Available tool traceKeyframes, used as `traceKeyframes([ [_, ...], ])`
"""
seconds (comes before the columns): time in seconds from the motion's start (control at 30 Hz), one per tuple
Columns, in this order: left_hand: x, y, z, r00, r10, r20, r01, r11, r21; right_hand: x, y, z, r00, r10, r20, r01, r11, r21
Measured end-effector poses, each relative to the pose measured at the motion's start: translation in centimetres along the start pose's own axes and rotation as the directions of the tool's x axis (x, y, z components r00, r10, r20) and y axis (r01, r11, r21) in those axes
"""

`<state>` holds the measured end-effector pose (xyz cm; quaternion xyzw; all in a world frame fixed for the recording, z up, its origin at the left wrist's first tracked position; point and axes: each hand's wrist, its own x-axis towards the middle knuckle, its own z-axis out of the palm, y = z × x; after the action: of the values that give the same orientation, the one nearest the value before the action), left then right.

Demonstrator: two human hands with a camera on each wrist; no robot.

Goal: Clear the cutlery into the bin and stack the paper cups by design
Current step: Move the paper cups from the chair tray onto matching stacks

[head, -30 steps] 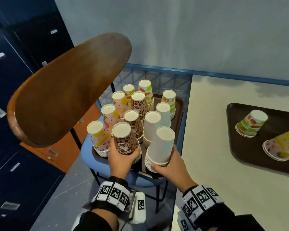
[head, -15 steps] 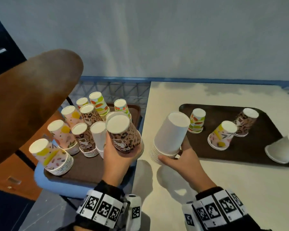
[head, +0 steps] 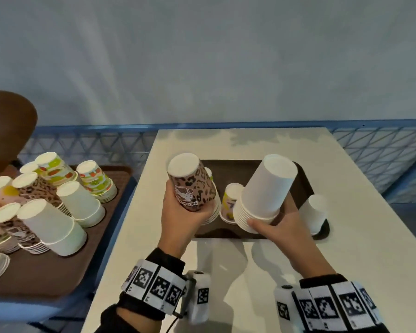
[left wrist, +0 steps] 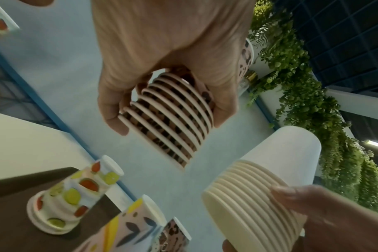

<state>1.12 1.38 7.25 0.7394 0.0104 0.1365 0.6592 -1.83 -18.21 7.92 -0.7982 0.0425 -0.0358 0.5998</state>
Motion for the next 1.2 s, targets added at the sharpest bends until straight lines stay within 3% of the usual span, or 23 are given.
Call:
traceKeyframes([
  [0.27, 5.4, 3.1, 9.6, 0.99, 0.006, 0.14, 0.0, 0.999, -0.041, 2.0, 1.7, -7.0, 0.988, 0.015, -0.156, -0.003, 0.997, 0.079],
  [0.4, 8.5, 2.7, 14.5, 0.977, -0.063, 0.202, 0.066, 0.998, -0.01, 2.2, 2.8, -8.2, 0.968, 0.046, -0.245, -0.021, 0.994, 0.104],
  [0.63, 11.6, -0.3, 20.5, 0.977, -0.144, 0.16, 0.124, 0.984, 0.126, 2.1, 4.4, -10.0, 0.942, 0.089, -0.324, -0.059, 0.993, 0.102],
  [0.83, 11.1, -4.6, 22.4, 0.97, -0.17, 0.175, 0.125, 0.962, 0.244, 1.3, 6.2, -10.4, 0.93, 0.134, -0.342, -0.092, 0.986, 0.136],
  [1.03, 10.2, -7.1, 23.6, 0.912, -0.349, 0.217, 0.251, 0.891, 0.379, 0.7, 7.0, -11.1, 0.919, 0.12, -0.375, -0.08, 0.989, 0.121],
  [1.13, 8.2, -5.9, 23.2, 0.877, -0.419, 0.235, 0.337, 0.885, 0.321, 0.6, 6.9, -11.3, 0.917, 0.117, -0.382, -0.077, 0.99, 0.118],
  [1.2, 6.1, -3.4, 22.0, 0.896, -0.346, 0.28, 0.293, 0.932, 0.213, 0.9, 6.4, -11.7, 0.908, 0.105, -0.405, -0.062, 0.991, 0.12],
])
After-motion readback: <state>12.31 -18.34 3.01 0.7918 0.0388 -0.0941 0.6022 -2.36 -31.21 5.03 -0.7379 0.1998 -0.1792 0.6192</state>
